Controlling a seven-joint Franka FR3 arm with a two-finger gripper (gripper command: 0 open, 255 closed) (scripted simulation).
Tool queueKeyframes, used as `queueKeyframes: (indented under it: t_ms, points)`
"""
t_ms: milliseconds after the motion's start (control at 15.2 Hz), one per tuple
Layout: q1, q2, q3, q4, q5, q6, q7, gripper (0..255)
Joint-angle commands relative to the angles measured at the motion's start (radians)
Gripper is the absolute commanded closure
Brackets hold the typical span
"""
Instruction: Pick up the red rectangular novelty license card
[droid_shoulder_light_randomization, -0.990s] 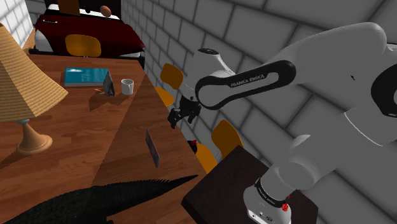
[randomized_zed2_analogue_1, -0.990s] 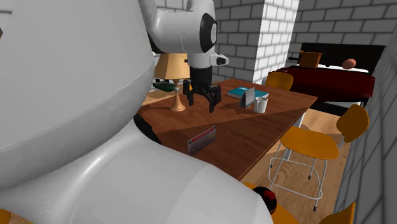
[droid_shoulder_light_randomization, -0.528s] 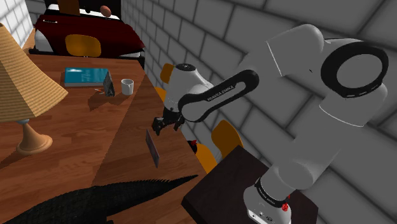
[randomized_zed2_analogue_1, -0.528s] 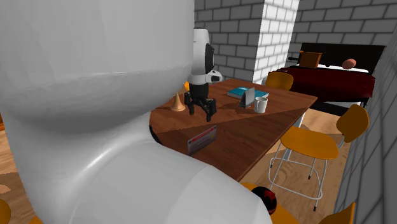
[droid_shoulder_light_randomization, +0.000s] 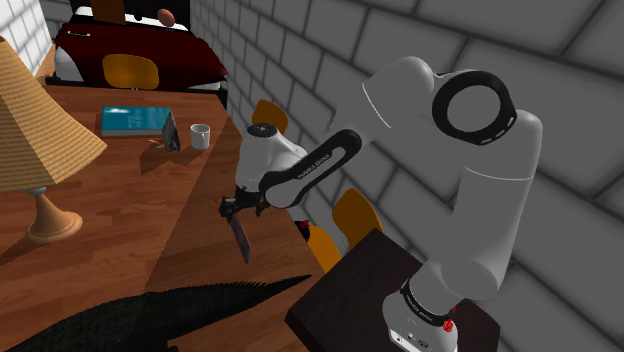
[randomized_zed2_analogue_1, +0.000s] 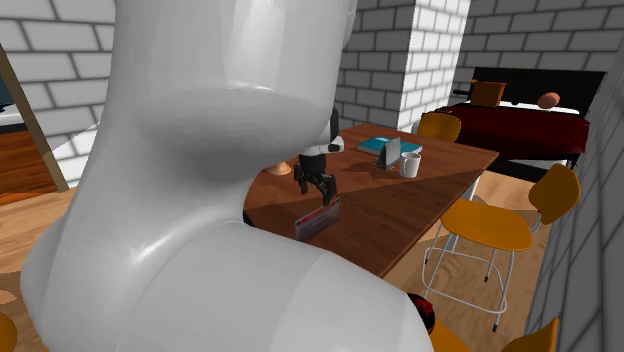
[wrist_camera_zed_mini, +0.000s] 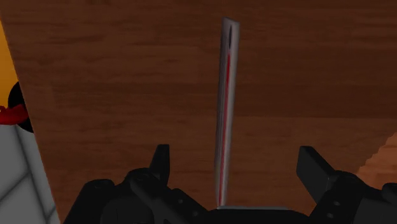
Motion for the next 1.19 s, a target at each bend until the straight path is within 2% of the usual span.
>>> queueKeyframes:
  t_ms: [0, 462, 528, 1122]
  points:
    - [0.014, 0.038, -0.018, 0.014, -0.025, 0.022, 0.023, 0]
    - [0.039, 0.104, -0.051, 0.026, -0.068, 0.075, 0.057, 0]
    - [0.040, 0.104, -0.051, 0.025, -0.068, 0.076, 0.058, 255]
    - [0.039, 0.104, -0.051, 0.026, -0.068, 0.075, 0.057, 255]
